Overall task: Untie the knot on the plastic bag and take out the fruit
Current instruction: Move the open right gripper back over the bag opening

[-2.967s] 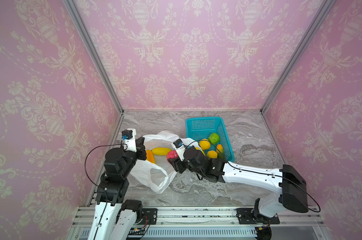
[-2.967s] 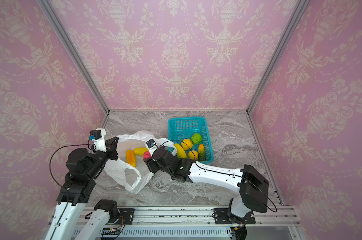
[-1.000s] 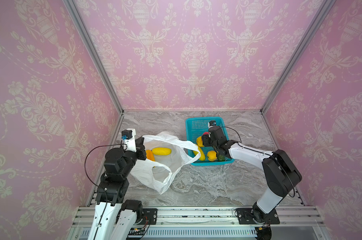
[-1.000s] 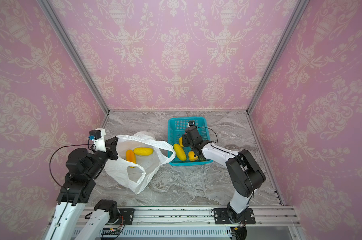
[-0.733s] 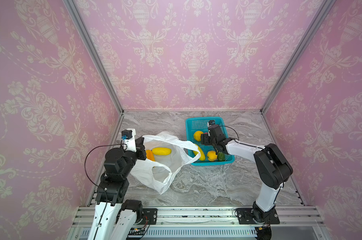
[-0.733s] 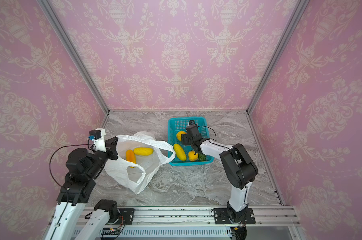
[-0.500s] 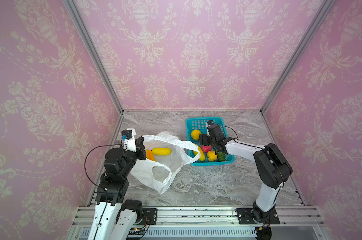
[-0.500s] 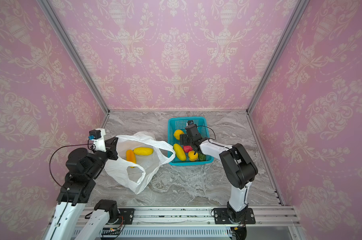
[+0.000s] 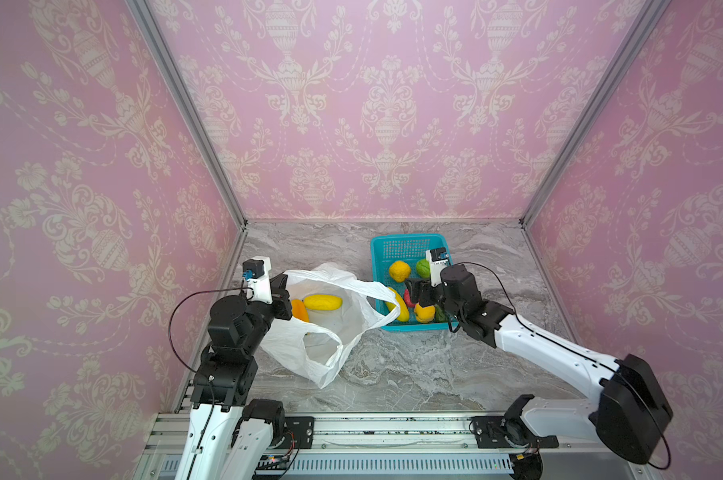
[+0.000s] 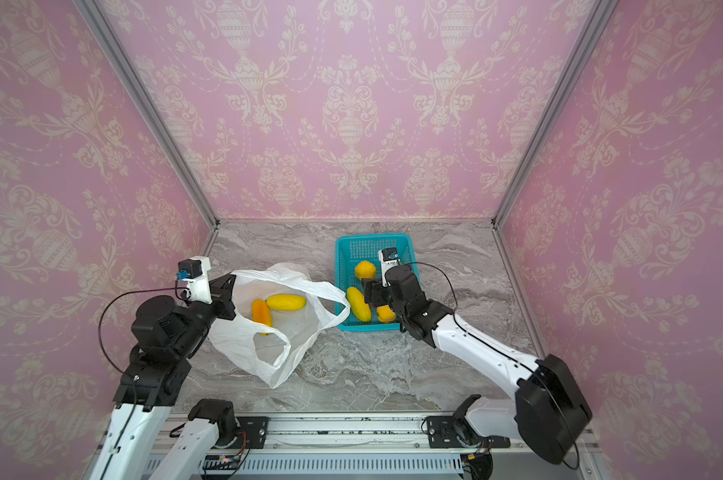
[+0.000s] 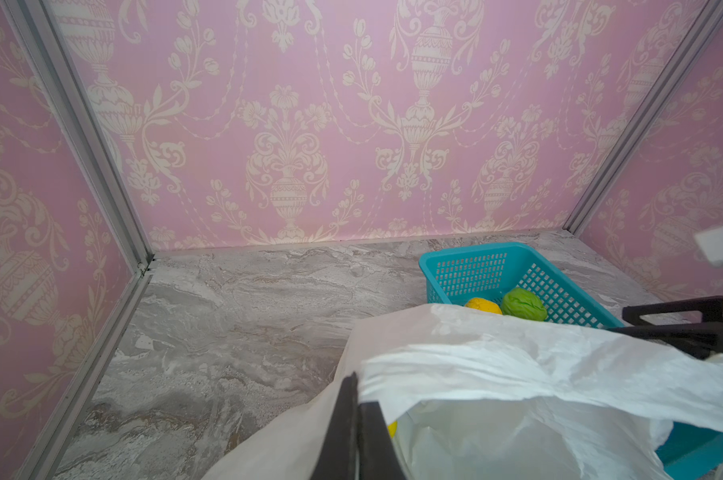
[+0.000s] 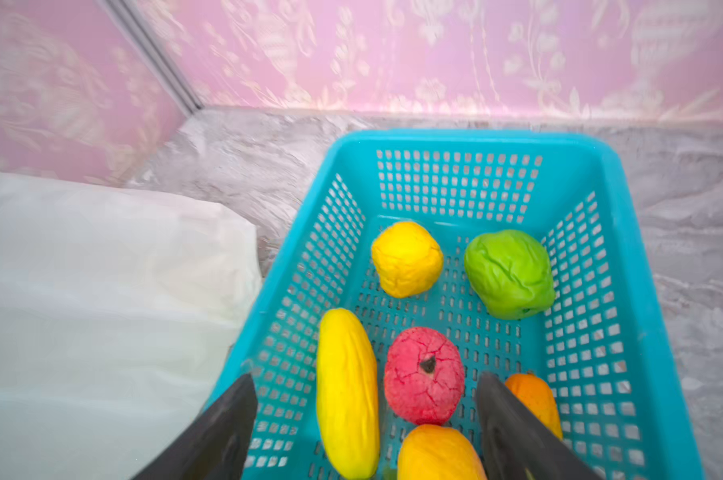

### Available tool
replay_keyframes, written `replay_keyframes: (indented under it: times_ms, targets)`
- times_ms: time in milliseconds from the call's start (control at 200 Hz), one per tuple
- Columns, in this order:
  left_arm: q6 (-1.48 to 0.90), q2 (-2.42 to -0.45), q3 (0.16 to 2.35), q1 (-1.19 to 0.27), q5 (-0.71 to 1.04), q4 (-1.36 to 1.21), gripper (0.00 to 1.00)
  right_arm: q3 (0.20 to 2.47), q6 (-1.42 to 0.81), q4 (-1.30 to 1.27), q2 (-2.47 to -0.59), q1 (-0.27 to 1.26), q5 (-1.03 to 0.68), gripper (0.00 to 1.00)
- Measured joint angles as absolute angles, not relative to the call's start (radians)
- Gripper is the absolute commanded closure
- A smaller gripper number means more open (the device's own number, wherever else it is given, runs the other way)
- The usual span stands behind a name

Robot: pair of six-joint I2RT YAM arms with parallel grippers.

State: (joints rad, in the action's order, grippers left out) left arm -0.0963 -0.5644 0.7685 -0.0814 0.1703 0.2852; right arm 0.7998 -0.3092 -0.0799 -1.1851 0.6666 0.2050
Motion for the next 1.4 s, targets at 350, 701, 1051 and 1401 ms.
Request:
replay_keyframes:
  times_ms: [350,701,1051,1401]
  targets:
    - [-0.096,-0.564,0.768,-0.081,0.17,0.286,1.0,0.718,-0.145,-0.138,-0.841,1.097,0.319,0.37]
    - [-0.096,-0.564,0.768,-0.081,0.17,0.286,1.0,0.866,-0.023,-0.183,-1.169,1.343,0.383,0.52]
    - [-0.096,-0.564,0.768,-0.081,0.17,0.285,1.0,0.929,-0.023,-0.252,-1.389,1.308,0.357,0.58]
    - [-0.096,-0.564,0.768,-0.081,0.17,0.285,1.0,1.035,-0.08,-0.279,-1.656,1.211,0.312,0.67]
